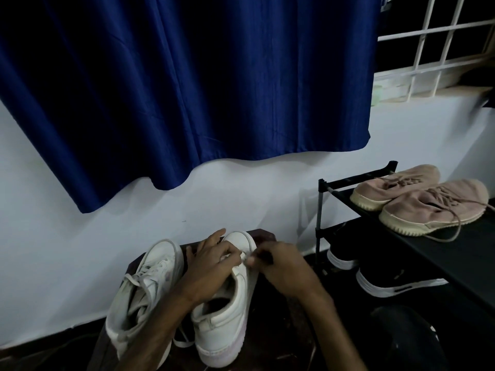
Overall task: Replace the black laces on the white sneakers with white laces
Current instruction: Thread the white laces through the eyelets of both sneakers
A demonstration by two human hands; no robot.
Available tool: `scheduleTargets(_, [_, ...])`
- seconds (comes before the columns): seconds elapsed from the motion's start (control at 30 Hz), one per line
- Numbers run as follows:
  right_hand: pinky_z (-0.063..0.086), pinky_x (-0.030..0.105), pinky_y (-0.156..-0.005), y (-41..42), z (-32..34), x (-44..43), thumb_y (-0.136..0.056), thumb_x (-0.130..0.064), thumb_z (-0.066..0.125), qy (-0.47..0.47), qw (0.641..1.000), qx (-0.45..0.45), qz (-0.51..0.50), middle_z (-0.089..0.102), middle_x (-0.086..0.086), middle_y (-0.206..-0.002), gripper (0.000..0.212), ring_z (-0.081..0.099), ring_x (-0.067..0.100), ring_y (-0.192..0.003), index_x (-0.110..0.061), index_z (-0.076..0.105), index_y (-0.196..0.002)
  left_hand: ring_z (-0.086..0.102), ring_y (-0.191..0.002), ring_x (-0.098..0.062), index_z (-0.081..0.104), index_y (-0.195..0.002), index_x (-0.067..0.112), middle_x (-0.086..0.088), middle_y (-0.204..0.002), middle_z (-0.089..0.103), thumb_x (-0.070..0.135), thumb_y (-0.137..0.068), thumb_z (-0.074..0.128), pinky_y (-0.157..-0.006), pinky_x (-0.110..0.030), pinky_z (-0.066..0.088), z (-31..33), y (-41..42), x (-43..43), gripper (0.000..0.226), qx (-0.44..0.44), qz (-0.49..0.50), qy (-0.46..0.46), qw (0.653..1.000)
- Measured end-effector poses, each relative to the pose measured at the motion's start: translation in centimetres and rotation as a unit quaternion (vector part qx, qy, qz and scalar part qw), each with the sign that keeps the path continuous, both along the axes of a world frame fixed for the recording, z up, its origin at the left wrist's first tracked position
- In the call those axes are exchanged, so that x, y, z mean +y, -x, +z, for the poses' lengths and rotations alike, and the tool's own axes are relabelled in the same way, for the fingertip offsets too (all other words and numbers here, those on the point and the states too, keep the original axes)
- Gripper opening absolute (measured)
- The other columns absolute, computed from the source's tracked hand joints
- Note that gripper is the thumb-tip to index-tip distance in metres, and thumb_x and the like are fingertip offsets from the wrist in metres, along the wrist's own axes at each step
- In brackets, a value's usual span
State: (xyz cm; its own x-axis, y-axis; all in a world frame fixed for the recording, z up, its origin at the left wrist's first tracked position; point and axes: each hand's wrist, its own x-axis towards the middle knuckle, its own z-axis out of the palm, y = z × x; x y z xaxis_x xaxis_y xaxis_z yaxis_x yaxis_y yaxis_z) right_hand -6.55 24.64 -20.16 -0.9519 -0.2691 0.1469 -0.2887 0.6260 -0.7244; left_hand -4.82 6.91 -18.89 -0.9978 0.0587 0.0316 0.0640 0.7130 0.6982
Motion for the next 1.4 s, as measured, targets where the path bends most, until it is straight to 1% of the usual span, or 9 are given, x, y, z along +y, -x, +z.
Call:
scheduleTargets(0.13, [0.046, 0.024, -0.063, -0.4, -0.9, -1.4, -0.086, -0.035, 0.069, 0.053, 0.998, 0.031, -0.033, 0.067, -0.004, -0.076, 0.020, 0.061, 0.010, -0.068, -0.019, 0.063, -0.076, 0.036, -0.131, -0.004, 0.046, -0.110, 0.046, 0.023, -0.139, 0.039, 0.078, -0.060, 0.053, -0.114, -0.041, 0.027, -0.5, -0.5, -1.0, 0.059, -0.020, -0.001, -0.053, 0.998])
scheduleTargets(0.33, [0.051, 0.029, -0.083, -0.9, -0.4, 2.3, -0.080, -0.038, 0.070, -0.176, 0.981, -0.085, -0.014, 0.068, -0.005, -0.107, 0.017, 0.065, 0.018, -0.098, -0.029, 0.071, -0.094, 0.036, -0.126, -0.004, 0.037, -0.126, 0.044, 0.019, -0.128, 0.043, 0.071, -0.058, 0.043, -0.109, -0.033, 0.023, 0.4, -0.9, -0.8, 0.074, -0.001, -0.001, 0.027, 1.000])
scheduleTargets(0.47, [0.048, 0.027, -0.068, -0.1, -0.1, 1.1, -0.081, -0.052, 0.068, -0.068, 0.997, -0.023, -0.018, 0.069, -0.004, -0.086, 0.031, 0.065, 0.015, -0.080, -0.021, 0.068, -0.086, 0.040, -0.125, -0.004, 0.035, -0.132, 0.041, 0.019, -0.131, 0.043, 0.066, -0.062, 0.048, -0.110, -0.038, 0.034, 0.2, -1.1, -0.8, 0.075, 0.023, -0.010, 0.008, 1.000])
scheduleTargets(0.57, [0.050, 0.033, -0.070, 0.0, -0.2, -0.8, -0.081, -0.044, 0.071, -0.003, 0.999, 0.018, -0.045, 0.067, -0.004, -0.078, 0.024, 0.063, 0.013, -0.077, -0.021, 0.065, -0.080, 0.047, -0.121, 0.001, 0.033, -0.137, 0.037, 0.017, -0.136, 0.044, 0.061, -0.063, 0.055, -0.107, -0.036, 0.041, 0.2, -1.3, -0.9, 0.082, 0.014, 0.003, -0.048, 0.999])
scheduleTargets(0.8, [0.051, 0.029, -0.086, -0.2, 0.9, 3.4, -0.081, -0.040, 0.071, -0.214, 0.968, -0.128, 0.036, 0.069, -0.006, -0.108, 0.020, 0.065, 0.015, -0.099, -0.028, 0.073, -0.097, 0.052, -0.114, 0.007, 0.036, -0.129, 0.039, 0.019, -0.128, 0.050, 0.057, -0.061, 0.059, -0.103, -0.037, 0.046, 0.1, -1.2, -0.7, 0.074, 0.001, 0.015, -0.070, 0.997])
scheduleTargets(0.97, [0.048, 0.031, -0.071, -0.1, 0.4, 0.3, -0.079, -0.061, 0.064, -0.081, 0.996, -0.039, -0.016, 0.066, -0.004, -0.090, 0.038, 0.063, 0.018, -0.085, -0.024, 0.060, -0.086, 0.056, -0.109, -0.003, 0.046, -0.121, 0.033, 0.016, -0.119, 0.055, 0.067, -0.075, 0.057, -0.095, -0.032, 0.047, -0.1, -1.3, -0.5, 0.058, 0.021, 0.085, -0.087, 0.992])
scheduleTargets(1.07, [0.046, 0.031, -0.070, -0.8, -0.5, -1.3, -0.084, -0.055, 0.063, -0.032, 0.999, -0.014, -0.035, 0.067, -0.004, -0.086, 0.033, 0.062, 0.016, -0.082, -0.022, 0.057, -0.086, 0.064, -0.096, -0.017, 0.062, -0.100, 0.019, 0.006, -0.095, 0.068, 0.049, -0.095, 0.051, -0.086, -0.034, 0.048, -0.6, -1.2, -1.1, 0.032, 0.000, 0.175, -0.082, 0.981])
scheduleTargets(1.17, [0.045, 0.030, -0.070, -0.8, -0.6, -1.7, -0.087, -0.045, 0.065, -0.008, 0.998, 0.009, -0.059, 0.070, -0.003, -0.086, 0.023, 0.064, 0.014, -0.082, -0.022, 0.062, -0.085, 0.067, -0.082, -0.018, 0.068, -0.078, 0.022, 0.004, -0.076, 0.071, 0.037, -0.090, 0.066, -0.082, -0.040, 0.053, -0.8, -1.3, -2.2, 0.019, -0.016, 0.209, -0.082, 0.974])
scheduleTargets(1.4, [0.048, 0.030, -0.072, -0.6, -1.0, -1.8, -0.087, -0.043, 0.065, -0.009, 0.996, 0.007, -0.087, 0.071, -0.004, -0.084, 0.023, 0.064, 0.014, -0.081, -0.021, 0.065, -0.085, 0.062, -0.082, -0.016, 0.063, -0.078, 0.021, 0.005, -0.080, 0.067, 0.028, -0.093, 0.062, -0.077, -0.033, 0.048, -0.2, -1.8, -2.1, 0.017, -0.005, 0.193, 0.014, 0.981])
